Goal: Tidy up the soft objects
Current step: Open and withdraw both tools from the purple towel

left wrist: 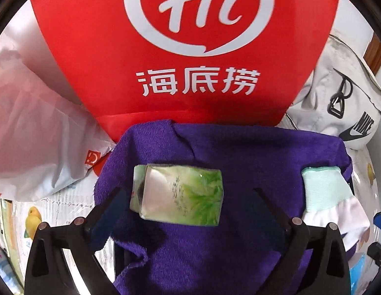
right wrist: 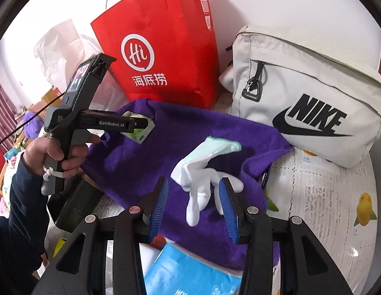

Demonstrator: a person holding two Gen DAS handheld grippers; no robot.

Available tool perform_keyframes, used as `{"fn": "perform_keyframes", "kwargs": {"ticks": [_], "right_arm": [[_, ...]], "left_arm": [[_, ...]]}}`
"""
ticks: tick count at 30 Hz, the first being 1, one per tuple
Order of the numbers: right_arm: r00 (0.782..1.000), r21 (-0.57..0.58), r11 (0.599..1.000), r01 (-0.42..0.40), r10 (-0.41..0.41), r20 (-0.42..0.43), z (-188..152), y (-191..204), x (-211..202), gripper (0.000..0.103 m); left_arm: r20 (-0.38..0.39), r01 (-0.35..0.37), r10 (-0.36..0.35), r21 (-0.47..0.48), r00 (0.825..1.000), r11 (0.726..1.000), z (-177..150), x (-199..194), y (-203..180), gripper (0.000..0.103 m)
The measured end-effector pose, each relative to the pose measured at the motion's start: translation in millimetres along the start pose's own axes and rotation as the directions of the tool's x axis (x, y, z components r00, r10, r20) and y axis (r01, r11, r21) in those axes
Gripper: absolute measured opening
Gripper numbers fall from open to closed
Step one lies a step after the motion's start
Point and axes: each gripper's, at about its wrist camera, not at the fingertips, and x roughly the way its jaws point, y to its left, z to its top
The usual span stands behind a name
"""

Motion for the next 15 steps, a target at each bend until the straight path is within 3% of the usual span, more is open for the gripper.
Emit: {"fn": "perform_keyframes", "kwargs": {"ticks": [6, 10, 15], "right_arm": [[1.0, 0.003, 1.0, 0.016, -0.016, 0.0, -11.5, 9.8, -7.9, 0.043], [1.0, 0.007, 1.0, 0.024, -0.024, 0.01, -20.8, 19.6, -21.2, 0.043], [0.999, 0.006, 1.0, 0.028, -0.028, 0.024, -36.0, 38.7, -42.5, 0.044]], "left_arm": [[0.039, -0.004, 0.004, 0.0, 0.999, 1.0, -13.3, -30.9, -2.4, 0.101], [0.078, 0.065, -0.066, 0.018, 0.995, 0.998, -30.3, -63.7, -4.5, 0.101], [0.134, 0.096, -0.1, 0.034, 0.986, 0.995, -60.3, -109.8, 3.5, 0.101]]}}
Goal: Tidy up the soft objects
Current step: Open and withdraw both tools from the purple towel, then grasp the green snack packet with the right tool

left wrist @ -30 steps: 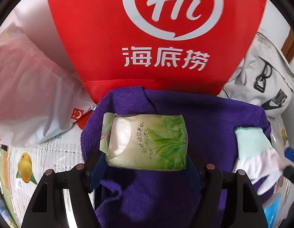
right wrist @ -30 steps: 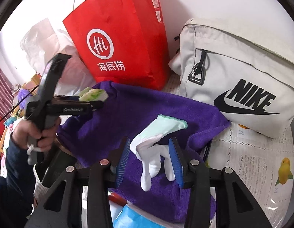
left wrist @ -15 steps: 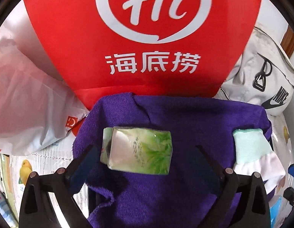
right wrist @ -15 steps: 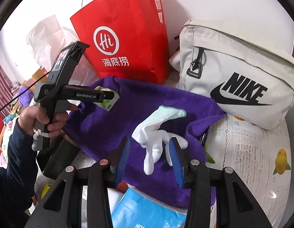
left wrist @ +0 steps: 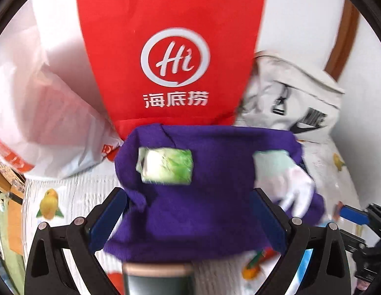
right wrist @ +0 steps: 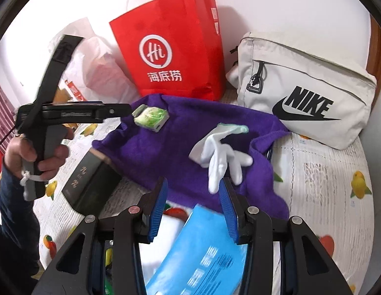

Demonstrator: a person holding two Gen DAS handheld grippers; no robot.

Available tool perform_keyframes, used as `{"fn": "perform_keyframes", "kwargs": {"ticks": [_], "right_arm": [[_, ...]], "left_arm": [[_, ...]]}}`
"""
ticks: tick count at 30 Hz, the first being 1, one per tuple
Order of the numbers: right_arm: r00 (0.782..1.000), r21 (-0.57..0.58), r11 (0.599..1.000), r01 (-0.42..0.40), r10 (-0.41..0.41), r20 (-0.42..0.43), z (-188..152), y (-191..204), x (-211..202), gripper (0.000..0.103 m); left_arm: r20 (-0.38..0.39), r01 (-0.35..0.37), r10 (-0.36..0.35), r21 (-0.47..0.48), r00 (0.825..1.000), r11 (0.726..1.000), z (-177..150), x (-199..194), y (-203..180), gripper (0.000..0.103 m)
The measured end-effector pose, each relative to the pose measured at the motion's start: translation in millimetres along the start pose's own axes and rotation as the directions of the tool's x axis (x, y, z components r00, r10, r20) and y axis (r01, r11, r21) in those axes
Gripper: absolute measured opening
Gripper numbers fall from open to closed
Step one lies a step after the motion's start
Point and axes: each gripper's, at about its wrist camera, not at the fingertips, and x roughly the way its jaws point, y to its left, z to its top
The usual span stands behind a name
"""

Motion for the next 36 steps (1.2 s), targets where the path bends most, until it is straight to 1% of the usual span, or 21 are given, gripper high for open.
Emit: {"fn": "perform_keyframes", "kwargs": {"ticks": [2, 3, 4, 6, 9, 15, 17, 21, 24, 27, 29, 30, 31, 36], "right_arm": [[1.0, -0.009, 1.0, 0.008, -0.008, 0.012, -7.4, 9.0, -11.1, 0.044], [1.0, -0.014, 1.0, 0.007, -0.006, 0.021, -11.6, 13.3, -17.4, 0.047], [1.0, -0.016, 1.0, 0.003, -0.003, 0.028, -15.3, 16.6, -22.6, 0.052], [0.999, -0.019, 1.0, -0.005, 0.006, 0.044, -24.7, 25.1, -35.4, 0.056], [0.998, -0.02, 1.0, -0.007, 0.008, 0.059, -38.0, 35.2, -50.3, 0.056], [0.997, 0.005, 1.0, -0.025, 0.024, 0.066, -63.2, 43.1, -73.0, 0.056], [0.997, 0.018, 0.999, -0.032, 0.031, 0.07, -71.7, 44.0, -79.8, 0.056], [0.997, 0.039, 0.998, -0.045, 0.043, 0.071, -86.7, 45.6, -89.6, 0.056], [0.997, 0.046, 0.998, -0.046, 0.043, 0.066, -98.3, 47.2, -95.1, 0.056], [0.997, 0.04, 0.997, -0.064, 0.062, 0.049, -114.0, 51.3, -93.9, 0.056], [0.996, 0.022, 0.995, -0.092, 0.092, 0.022, -126.3, 57.6, -86.3, 0.06], [0.993, 0.001, 0.993, -0.114, 0.114, 0.003, -132.8, 62.7, -81.2, 0.06], [0.993, -0.033, 0.992, -0.12, 0.119, -0.021, -140.9, 71.3, -73.2, 0.06], [0.992, -0.172, 0.977, -0.123, 0.113, -0.064, -160.5, 105.4, -45.5, 0.06]], "left_arm": [[-0.017, 0.03, -0.031, -0.018, 0.999, 0.999, -12.5, -17.8, 6.4, 0.101], [-0.006, 0.039, -0.039, -0.03, 0.999, 0.999, -20.9, -28.6, 6.9, 0.101], [-0.006, 0.035, -0.035, -0.035, 0.999, 0.999, -26.8, -32.7, 6.9, 0.101], [-0.007, 0.023, -0.023, -0.05, 1.0, 0.998, -44.6, -42.1, 7.6, 0.101], [-0.023, 0.033, -0.035, -0.078, 0.999, 0.996, -71.7, -58.0, 10.9, 0.101], [-0.028, 0.008, -0.011, -0.103, 1.0, 0.995, -128.4, -79.4, 12.7, 0.101], [-0.04, -0.004, 0.0, -0.102, 0.999, 0.995, -145.5, -81.5, 9.7, 0.101], [-0.056, 0.009, -0.015, -0.094, 0.998, 0.996, -175.5, -83.2, 1.3, 0.101], [-0.07, 0.002, -0.009, -0.093, 0.998, 0.996, -194.2, -82.5, -4.9, 0.101], [-0.084, -0.014, 0.008, -0.082, 0.996, 0.996, -208.1, -80.7, -8.3, 0.101], [-0.092, -0.037, 0.028, -0.099, 0.995, 0.994, -213.1, -79.6, -4.7, 0.101], [-0.091, -0.044, 0.035, -0.108, 0.995, 0.993, -215.4, -80.2, -2.7, 0.101], [-0.088, -0.05, 0.04, -0.117, 0.995, 0.992, -217.1, -81.6, -0.3, 0.101], [-0.074, -0.071, 0.06, -0.153, 0.995, 0.986, -227.2, -89.6, 13.9, 0.101]]}}
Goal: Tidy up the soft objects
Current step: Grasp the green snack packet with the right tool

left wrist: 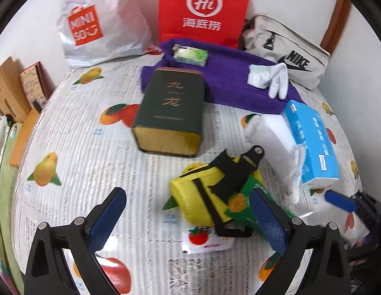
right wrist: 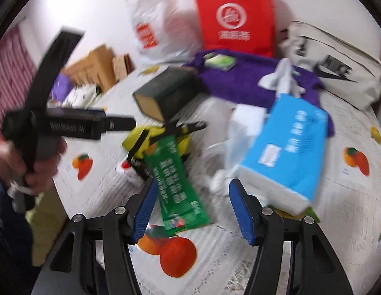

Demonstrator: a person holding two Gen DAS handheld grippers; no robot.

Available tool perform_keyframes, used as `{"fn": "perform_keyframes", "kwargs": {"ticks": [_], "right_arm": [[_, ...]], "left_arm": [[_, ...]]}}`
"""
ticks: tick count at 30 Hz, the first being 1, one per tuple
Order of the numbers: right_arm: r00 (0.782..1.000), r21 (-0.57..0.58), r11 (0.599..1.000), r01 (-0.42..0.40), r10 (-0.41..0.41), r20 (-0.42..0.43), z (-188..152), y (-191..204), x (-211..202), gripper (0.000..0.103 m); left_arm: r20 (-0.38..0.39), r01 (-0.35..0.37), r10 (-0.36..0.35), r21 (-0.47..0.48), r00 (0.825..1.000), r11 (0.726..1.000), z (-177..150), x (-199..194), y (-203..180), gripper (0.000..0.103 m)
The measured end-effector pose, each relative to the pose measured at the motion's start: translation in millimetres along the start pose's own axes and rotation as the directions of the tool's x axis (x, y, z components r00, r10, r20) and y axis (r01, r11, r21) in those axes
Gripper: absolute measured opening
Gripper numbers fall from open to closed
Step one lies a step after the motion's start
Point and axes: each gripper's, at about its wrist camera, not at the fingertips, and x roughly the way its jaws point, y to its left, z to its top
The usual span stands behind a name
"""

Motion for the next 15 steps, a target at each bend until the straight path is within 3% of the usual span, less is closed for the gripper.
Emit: {"fn": "perform_keyframes", "kwargs": {"ticks": [12, 14, 15], "right_arm": [[0.998, -0.231, 0.972, 0.032, -0.043, -0.043, -0.2, 41.5, 57.4, 0.06], [0.996, -0.261, 0.964, 0.052, -0.07, -0.062, -2.1, 45.0, 66.8, 0.053], [0.994, -0.282, 0.957, 0.066, -0.088, -0.065, -2.9, 46.2, 69.2, 0.037]], "left_arm": [[-0.024, 0.025, -0.027, -0.079, 0.999, 0.997, -17.2, 3.3, 36.3, 0.101], [-0.024, 0.027, -0.029, -0.081, 0.999, 0.996, -16.9, 5.0, 38.0, 0.101], [-0.025, 0.029, -0.031, -0.079, 0.999, 0.996, -16.7, 5.8, 38.3, 0.101]]}}
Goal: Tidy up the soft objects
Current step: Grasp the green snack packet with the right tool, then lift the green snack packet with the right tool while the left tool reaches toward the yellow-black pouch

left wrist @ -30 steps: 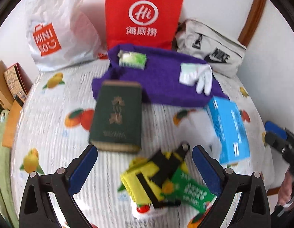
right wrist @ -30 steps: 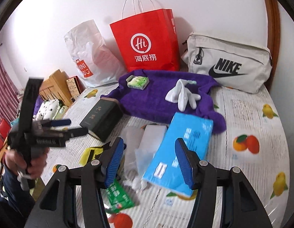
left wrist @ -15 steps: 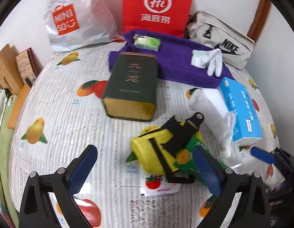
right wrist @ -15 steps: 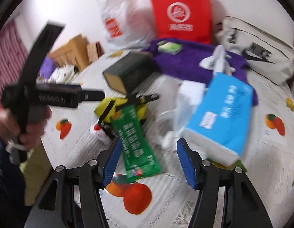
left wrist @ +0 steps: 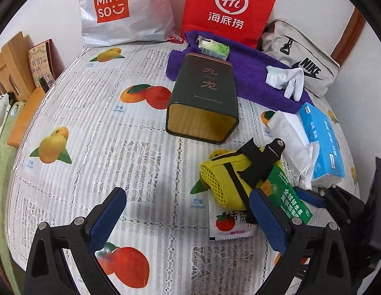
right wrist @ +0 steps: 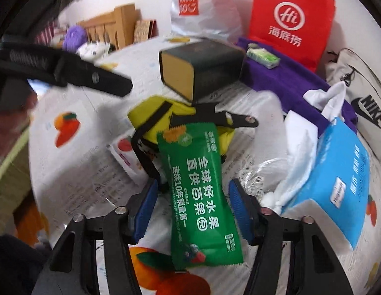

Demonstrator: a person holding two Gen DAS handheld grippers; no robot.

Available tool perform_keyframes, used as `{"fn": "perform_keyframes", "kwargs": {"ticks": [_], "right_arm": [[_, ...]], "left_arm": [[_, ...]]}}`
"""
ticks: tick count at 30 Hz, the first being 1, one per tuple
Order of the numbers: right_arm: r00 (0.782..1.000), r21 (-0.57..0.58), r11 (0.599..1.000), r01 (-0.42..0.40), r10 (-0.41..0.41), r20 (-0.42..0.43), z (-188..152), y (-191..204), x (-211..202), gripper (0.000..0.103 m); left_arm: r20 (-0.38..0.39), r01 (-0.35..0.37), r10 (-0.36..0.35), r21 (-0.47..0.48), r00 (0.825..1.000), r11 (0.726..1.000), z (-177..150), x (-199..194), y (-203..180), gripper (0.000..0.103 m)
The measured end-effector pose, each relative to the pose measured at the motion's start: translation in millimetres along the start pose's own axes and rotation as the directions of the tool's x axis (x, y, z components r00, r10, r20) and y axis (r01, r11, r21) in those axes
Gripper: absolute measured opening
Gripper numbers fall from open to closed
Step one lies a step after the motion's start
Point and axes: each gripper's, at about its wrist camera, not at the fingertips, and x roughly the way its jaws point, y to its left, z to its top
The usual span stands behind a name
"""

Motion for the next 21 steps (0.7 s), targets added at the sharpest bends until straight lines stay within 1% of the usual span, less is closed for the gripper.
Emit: {"fn": "perform_keyframes", "kwargs": {"ticks": [2, 3, 4, 10, 13, 16, 17, 18, 20, 21], "right_arm": [[1.0, 0.011, 1.0, 0.002, -0.002, -0.008, -0.5, -2.9, -0.7, 0.035], [1.0, 0.028, 0.999, -0.019, 0.02, -0.002, -0.7, -6.0, -5.2, 0.035], [0.999, 0.043, 0.999, -0.034, 0.033, 0.013, -0.8, -8.6, -11.0, 0.035], [0.996, 0.082, 0.995, -0.048, 0.041, 0.077, -5.8, -16.0, -47.1, 0.035], [0.996, 0.132, 0.991, -0.026, 0.015, 0.087, -10.5, -25.2, -60.7, 0.035], [0.995, 0.184, 0.983, -0.004, -0.015, 0.101, -14.6, -37.6, -72.5, 0.035], [0.995, 0.203, 0.979, 0.006, -0.027, 0.1, -16.4, -42.5, -75.9, 0.035], [0.994, 0.221, 0.975, 0.017, -0.04, 0.1, -18.9, -47.5, -79.7, 0.035], [0.993, 0.247, 0.968, 0.04, -0.067, 0.102, -24.1, -55.6, -86.2, 0.035], [0.991, 0.263, 0.964, 0.05, -0.079, 0.104, -26.7, -59.7, -89.3, 0.035]], "left_arm": [[-0.002, 0.006, -0.006, 0.006, 1.0, 1.0, 0.5, 1.1, -0.8, 0.101], [-0.001, 0.011, -0.011, 0.012, 1.0, 1.0, 0.6, 1.5, -1.7, 0.101], [0.0, 0.014, -0.014, 0.016, 1.0, 1.0, 0.9, 1.7, -2.4, 0.101], [0.014, 0.063, -0.064, 0.047, 0.998, 0.997, 6.4, 3.3, -14.1, 0.101], [0.028, 0.079, -0.082, 0.099, 0.996, 0.992, 10.3, 3.8, -29.3, 0.1], [0.046, 0.075, -0.086, 0.199, 0.995, 0.977, 13.0, 7.6, -53.5, 0.099], [0.049, 0.07, -0.083, 0.225, 0.995, 0.972, 13.4, 9.6, -60.2, 0.098], [0.05, 0.067, -0.083, 0.257, 0.995, 0.964, 14.4, 12.8, -68.3, 0.094], [0.037, 0.078, -0.093, 0.294, 0.995, 0.952, 15.9, 20.3, -78.4, 0.09], [0.031, 0.082, -0.096, 0.303, 0.995, 0.95, 15.8, 22.6, -81.0, 0.083]]}}
